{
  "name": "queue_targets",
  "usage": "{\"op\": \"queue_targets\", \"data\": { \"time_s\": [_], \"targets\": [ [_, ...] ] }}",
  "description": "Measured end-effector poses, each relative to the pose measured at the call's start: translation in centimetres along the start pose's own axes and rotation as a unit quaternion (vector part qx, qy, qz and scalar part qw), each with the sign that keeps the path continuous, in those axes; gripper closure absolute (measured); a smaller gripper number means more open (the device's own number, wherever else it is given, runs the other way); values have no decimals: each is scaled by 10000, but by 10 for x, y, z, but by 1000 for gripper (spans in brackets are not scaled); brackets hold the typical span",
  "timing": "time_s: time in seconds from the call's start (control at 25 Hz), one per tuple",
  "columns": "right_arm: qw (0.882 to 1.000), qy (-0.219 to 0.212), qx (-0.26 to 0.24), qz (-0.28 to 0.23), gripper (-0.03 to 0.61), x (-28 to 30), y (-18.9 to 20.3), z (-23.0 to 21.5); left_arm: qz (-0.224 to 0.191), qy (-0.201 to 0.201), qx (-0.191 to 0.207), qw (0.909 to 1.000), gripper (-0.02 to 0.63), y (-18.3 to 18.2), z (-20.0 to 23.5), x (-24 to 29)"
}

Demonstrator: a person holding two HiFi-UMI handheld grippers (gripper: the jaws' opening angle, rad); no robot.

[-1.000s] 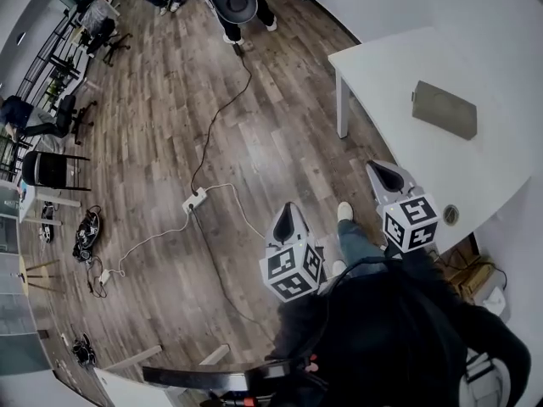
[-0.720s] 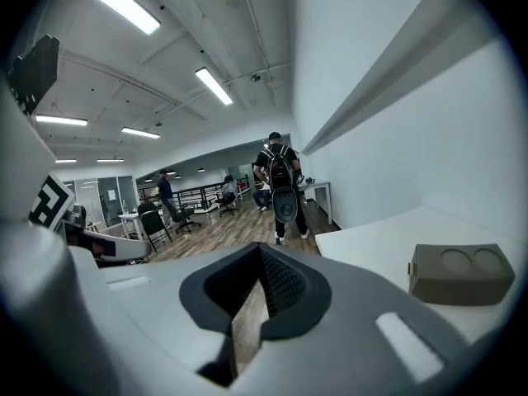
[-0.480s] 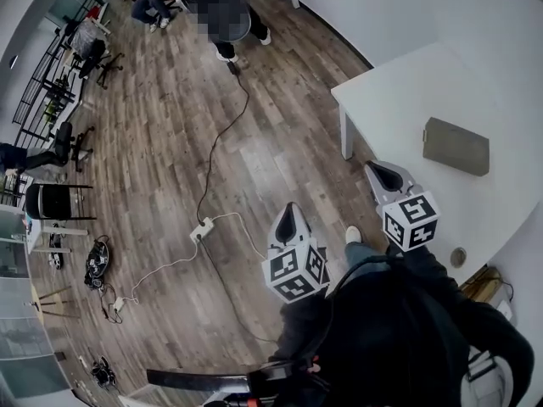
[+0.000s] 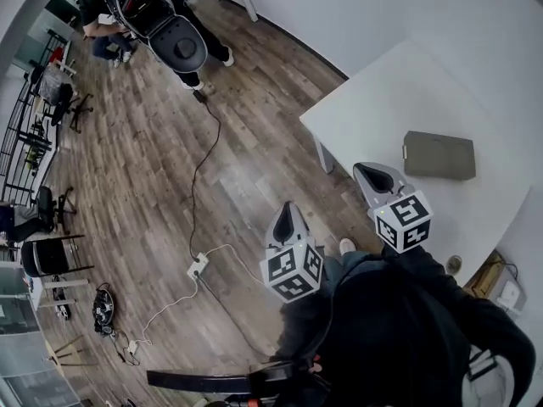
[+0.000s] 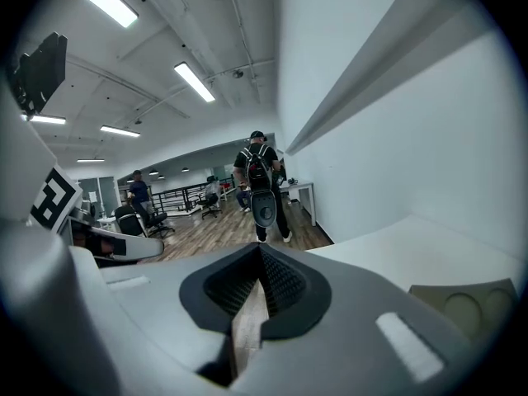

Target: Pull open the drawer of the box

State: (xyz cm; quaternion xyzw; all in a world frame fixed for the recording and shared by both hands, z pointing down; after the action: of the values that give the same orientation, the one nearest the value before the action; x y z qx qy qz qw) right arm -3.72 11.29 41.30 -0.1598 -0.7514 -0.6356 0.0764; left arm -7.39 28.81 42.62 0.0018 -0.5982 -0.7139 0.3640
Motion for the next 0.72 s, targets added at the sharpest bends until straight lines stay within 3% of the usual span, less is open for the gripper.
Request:
{"op": "queue_targets", "data": {
  "time_s": [0.24, 0.4, 0.72],
  "targets": [
    [9978, 616, 225, -70, 584, -3, -1, -41, 213, 582, 250, 9978, 617, -9, -29, 46],
    [9929, 1120, 375, -159, 584, 2, -4, -76, 377, 1057, 617, 9918, 617, -16, -55, 90],
    [9682, 2345, 778, -399, 584, 2, -30, -148, 765, 2305, 1230, 9622, 617, -52, -127, 178]
  ]
}}
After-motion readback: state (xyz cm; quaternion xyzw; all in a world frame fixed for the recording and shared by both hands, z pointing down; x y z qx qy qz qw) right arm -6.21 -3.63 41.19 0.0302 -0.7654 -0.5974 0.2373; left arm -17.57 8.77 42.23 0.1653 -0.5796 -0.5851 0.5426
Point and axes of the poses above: the fingertips, and each gripper's own axes: x forward along the fingers, z to its left, y out of its underside, the point moved 2 cm from there along -x, backward along the fingers, and after that the axes turned 1 degree about -z, right-handed, at the moved point
